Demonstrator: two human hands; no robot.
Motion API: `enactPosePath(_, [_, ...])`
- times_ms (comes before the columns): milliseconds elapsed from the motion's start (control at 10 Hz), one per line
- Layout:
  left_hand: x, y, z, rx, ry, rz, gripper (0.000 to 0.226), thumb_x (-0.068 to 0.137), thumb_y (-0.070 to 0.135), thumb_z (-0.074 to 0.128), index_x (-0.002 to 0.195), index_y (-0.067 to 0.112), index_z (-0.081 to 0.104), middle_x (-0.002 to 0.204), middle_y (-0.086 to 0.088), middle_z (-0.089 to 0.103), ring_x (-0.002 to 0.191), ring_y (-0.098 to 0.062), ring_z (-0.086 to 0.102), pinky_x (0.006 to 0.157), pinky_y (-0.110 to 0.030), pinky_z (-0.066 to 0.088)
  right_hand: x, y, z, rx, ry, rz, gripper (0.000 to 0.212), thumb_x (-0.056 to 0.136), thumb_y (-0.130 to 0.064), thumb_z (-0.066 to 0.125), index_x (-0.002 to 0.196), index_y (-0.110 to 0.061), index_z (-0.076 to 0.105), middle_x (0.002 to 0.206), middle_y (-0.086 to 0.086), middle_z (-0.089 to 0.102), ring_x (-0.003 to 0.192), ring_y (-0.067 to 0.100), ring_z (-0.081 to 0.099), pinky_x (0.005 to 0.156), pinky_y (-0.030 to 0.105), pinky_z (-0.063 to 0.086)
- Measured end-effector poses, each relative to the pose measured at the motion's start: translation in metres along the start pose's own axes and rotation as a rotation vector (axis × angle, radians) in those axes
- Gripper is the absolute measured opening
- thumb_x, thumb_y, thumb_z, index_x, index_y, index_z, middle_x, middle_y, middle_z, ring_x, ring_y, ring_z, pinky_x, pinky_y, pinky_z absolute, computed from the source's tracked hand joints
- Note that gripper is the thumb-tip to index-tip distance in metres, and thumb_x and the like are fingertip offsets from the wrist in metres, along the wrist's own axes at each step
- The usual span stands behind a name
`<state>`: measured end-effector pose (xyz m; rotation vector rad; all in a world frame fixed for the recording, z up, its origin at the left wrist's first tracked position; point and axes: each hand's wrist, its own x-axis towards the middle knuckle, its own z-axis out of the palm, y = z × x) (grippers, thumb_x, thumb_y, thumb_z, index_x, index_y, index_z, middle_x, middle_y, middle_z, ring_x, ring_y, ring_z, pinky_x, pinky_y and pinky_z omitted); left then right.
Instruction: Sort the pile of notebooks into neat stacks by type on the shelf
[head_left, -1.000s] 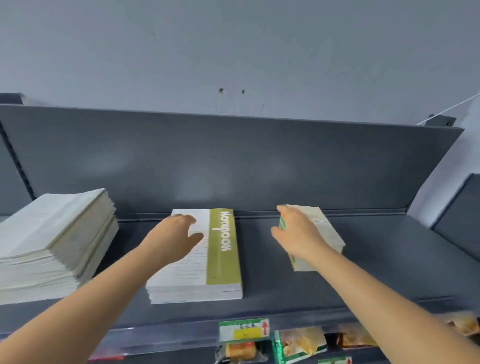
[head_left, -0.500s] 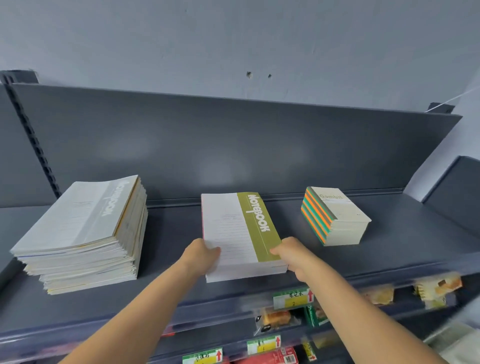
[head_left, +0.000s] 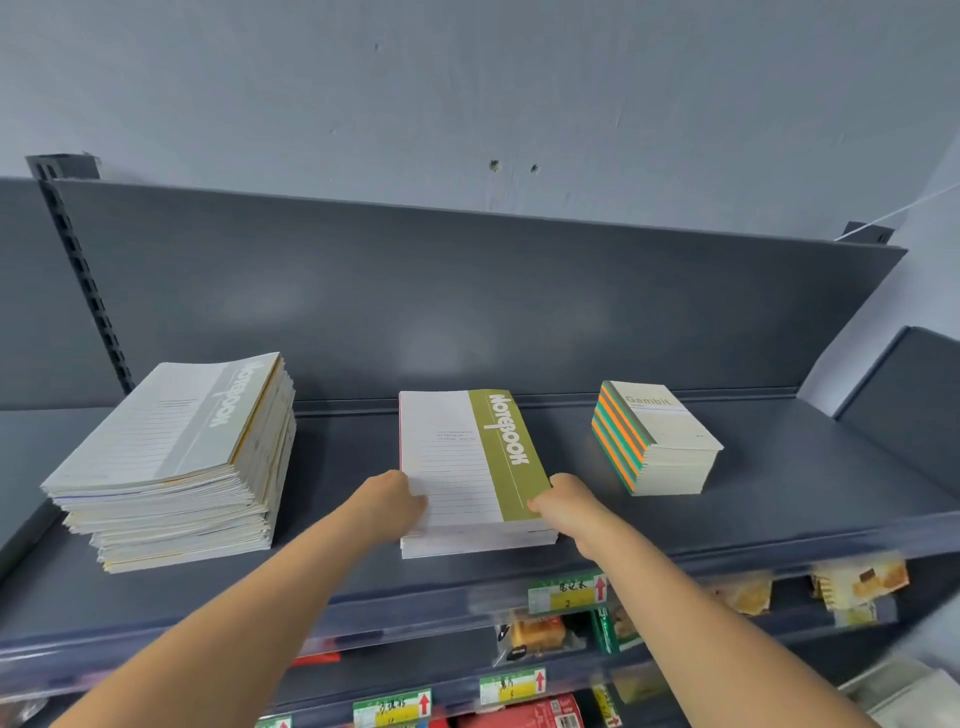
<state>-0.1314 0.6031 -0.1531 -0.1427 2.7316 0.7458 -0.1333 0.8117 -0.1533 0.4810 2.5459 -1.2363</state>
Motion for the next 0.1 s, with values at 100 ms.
enactPosePath(100, [-0.009, -0.0025, -0.0133, 0.144, 0.024, 0.064, 0.043, 0.092, 0.034, 0.056, 0.127, 0.008, 0.051, 0.12, -0.006, 0.059, 0.098, -0.022, 0.058, 0.083, -0.029, 0.046, -0.0128, -0.0049, -0.0117, -0.134, 0.059, -0.1, 0.019, 0.087, -0.008, 0.05, 0.106, -0.008, 0.055, 0.103, 0.005, 0.056, 0.088, 0.021, 0.055, 0.071, 0.03, 0.044])
